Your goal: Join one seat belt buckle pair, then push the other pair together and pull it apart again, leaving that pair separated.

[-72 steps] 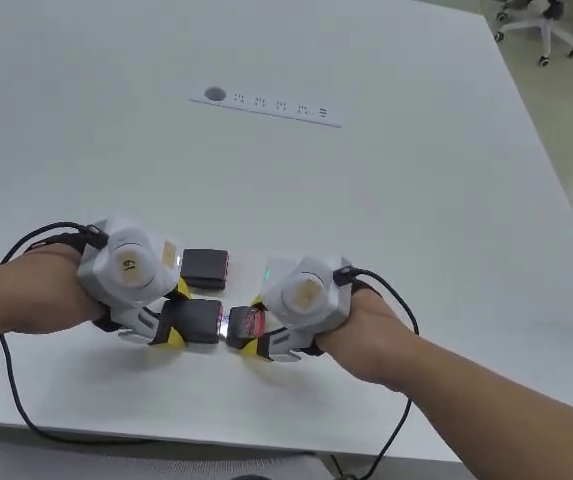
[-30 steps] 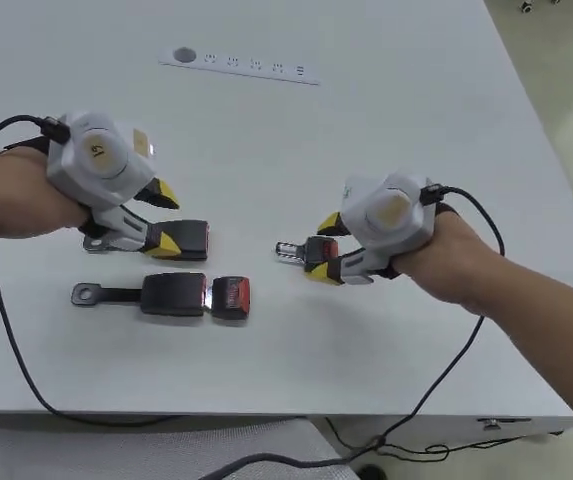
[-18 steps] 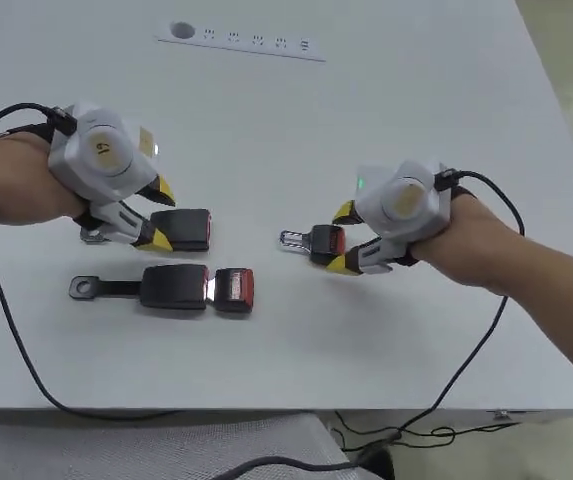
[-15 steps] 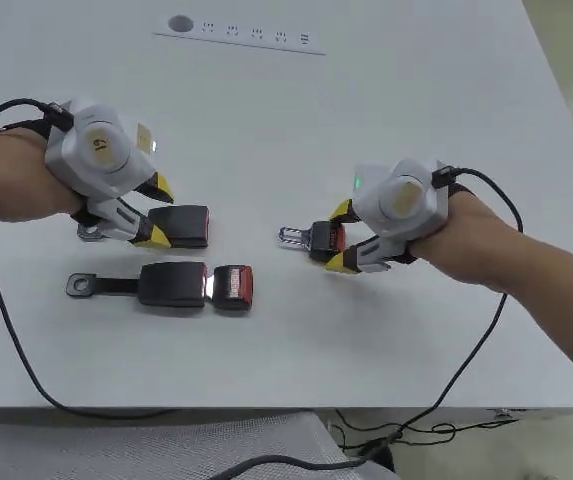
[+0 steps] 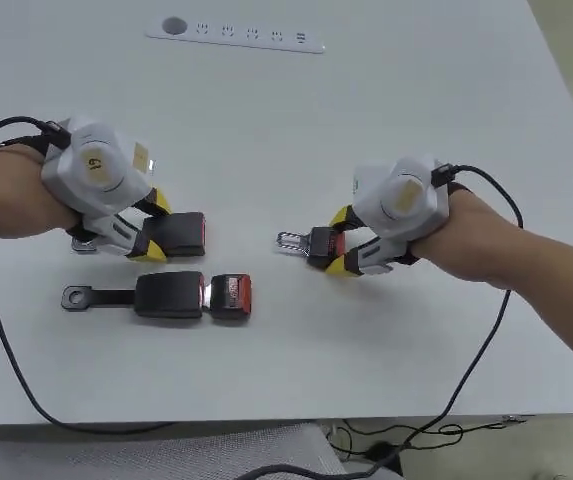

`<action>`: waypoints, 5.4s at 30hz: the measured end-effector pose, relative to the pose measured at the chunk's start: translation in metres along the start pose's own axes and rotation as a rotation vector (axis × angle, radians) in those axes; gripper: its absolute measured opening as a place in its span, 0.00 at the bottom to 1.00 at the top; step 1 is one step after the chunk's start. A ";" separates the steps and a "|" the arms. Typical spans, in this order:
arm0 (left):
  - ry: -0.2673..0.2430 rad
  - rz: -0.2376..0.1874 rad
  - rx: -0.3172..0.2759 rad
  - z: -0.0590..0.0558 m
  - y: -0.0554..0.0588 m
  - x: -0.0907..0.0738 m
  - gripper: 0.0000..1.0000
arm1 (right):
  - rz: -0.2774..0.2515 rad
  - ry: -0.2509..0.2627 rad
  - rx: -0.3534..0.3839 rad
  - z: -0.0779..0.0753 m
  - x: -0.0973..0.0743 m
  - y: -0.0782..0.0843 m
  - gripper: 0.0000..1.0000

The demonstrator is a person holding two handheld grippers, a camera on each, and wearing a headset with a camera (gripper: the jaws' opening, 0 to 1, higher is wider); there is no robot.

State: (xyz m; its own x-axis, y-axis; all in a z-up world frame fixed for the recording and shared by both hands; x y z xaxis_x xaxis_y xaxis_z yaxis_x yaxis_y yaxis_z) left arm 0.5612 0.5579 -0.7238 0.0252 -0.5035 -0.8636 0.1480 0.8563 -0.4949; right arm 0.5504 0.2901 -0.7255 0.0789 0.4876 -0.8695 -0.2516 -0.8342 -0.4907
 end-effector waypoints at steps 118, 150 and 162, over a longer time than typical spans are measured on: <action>-0.008 -0.028 -0.015 -0.003 -0.001 0.001 0.33 | 0.030 -0.068 -0.096 0.025 0.061 -0.108 0.30; -0.006 -0.022 -0.016 -0.003 -0.001 0.001 0.33 | 0.016 -0.021 -0.012 0.012 0.033 -0.053 0.32; -0.008 -0.015 -0.019 -0.004 -0.002 0.001 0.34 | 0.031 -0.008 0.008 0.005 0.005 -0.008 0.32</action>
State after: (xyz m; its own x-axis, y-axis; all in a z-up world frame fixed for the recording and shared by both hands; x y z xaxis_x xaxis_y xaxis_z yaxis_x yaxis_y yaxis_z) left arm 0.5569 0.5561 -0.7235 0.0310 -0.5171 -0.8553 0.1298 0.8506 -0.5096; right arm 0.5483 0.3000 -0.7255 0.0633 0.4633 -0.8840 -0.2615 -0.8471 -0.4626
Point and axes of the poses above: the centre of the closed fingertips' face, and the gripper's own axes: x roughly forward along the fingers, z roughly to its left, y roughly out of its underside, the point moved 8 cm from there along -x, roughly backward along the fingers, and after that the axes turned 10 degrees about x, right-handed, at the moved point
